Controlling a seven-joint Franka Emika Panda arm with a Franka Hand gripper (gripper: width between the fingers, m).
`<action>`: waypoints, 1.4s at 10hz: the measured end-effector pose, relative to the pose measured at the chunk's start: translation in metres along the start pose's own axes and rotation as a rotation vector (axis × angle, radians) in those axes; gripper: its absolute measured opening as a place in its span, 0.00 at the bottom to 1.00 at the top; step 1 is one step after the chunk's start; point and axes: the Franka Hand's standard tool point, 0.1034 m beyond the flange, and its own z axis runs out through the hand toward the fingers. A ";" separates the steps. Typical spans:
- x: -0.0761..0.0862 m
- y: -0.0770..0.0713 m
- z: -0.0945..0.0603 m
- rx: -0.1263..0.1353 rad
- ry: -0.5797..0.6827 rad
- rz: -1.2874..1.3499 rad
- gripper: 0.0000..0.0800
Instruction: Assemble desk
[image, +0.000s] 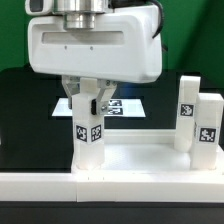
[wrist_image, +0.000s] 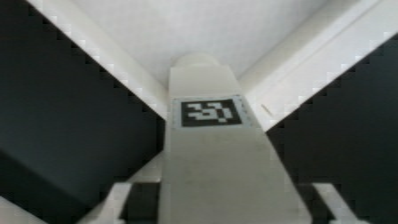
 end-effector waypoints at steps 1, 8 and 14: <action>0.000 0.000 0.000 -0.001 0.000 0.045 0.36; -0.004 -0.002 0.001 -0.040 -0.026 1.045 0.37; -0.006 0.007 0.000 -0.092 0.003 1.200 0.40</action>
Offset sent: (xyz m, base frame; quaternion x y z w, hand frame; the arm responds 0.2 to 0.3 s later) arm 0.0134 -0.0060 0.0000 -0.0117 -0.0077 0.3536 0.9353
